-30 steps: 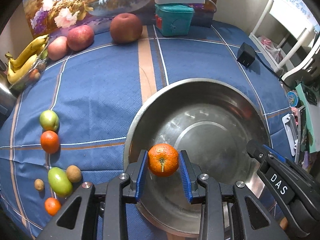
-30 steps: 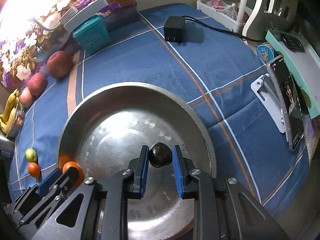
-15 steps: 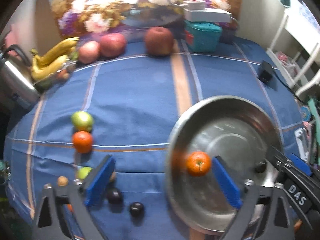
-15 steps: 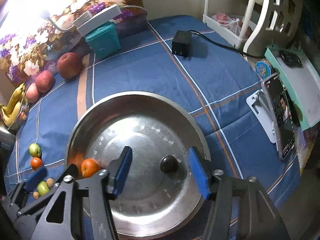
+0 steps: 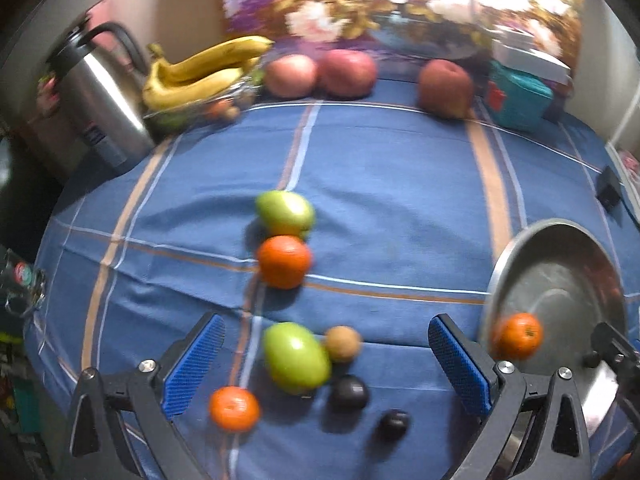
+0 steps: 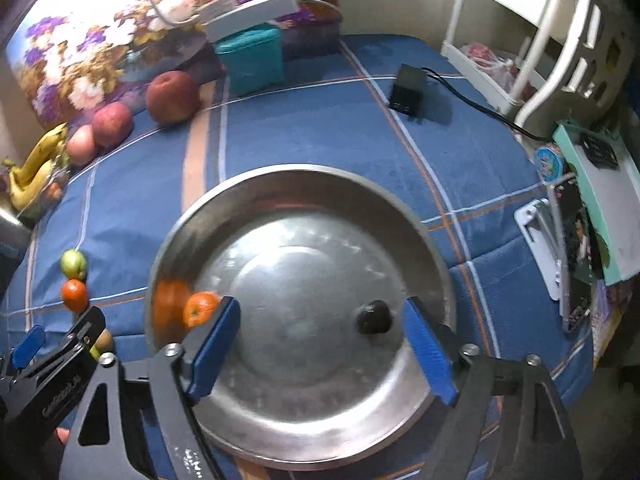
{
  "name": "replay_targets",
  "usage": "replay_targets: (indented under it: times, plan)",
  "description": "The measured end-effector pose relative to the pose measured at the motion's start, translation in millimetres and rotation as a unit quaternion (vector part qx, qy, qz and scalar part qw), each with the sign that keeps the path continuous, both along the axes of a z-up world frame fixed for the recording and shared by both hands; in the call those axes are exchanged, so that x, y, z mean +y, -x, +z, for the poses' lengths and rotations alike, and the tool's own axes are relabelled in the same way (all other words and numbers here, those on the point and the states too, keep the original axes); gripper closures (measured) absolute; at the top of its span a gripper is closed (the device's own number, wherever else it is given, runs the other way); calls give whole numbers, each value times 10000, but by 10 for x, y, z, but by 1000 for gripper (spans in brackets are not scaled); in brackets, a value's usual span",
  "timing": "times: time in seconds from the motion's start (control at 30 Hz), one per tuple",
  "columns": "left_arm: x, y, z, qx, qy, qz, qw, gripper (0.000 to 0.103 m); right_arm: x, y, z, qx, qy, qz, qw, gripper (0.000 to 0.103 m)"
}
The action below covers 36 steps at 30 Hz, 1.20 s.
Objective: Organize fruits
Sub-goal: 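Withdraw both open tools from the plate back toward the fruit row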
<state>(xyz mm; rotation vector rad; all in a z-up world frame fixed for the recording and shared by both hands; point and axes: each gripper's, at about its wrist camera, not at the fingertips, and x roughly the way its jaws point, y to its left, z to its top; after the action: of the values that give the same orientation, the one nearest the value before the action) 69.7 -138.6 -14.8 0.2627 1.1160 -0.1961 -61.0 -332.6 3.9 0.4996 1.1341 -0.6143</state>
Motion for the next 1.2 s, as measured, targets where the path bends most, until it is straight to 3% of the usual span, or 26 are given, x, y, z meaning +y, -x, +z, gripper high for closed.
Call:
replay_targets:
  times: [0.17, 0.4, 0.63, 0.9, 1.2]
  plan:
    - [280, -93, -56, -1, -155, 290, 9995, 0, 163, -99, 7, 12, 35, 195, 9998, 17]
    - [518, -163, 10, 75, 150, 341, 9993, 0, 381, -202, -32, 127, 126, 419, 9990, 17]
    - [594, -193, 62, 68, 135, 64, 9999, 0, 603, -285, 17, -64, 212, 627, 9978, 17]
    - [659, -202, 102, -82, -187, -208, 9996, 0, 801, -332, 31, -111, 337, 788, 9963, 17]
    - [938, -296, 142, -6, 62, -4, 10000, 0, 1014, -412, 36, -204, 293, 1020, 9941, 17]
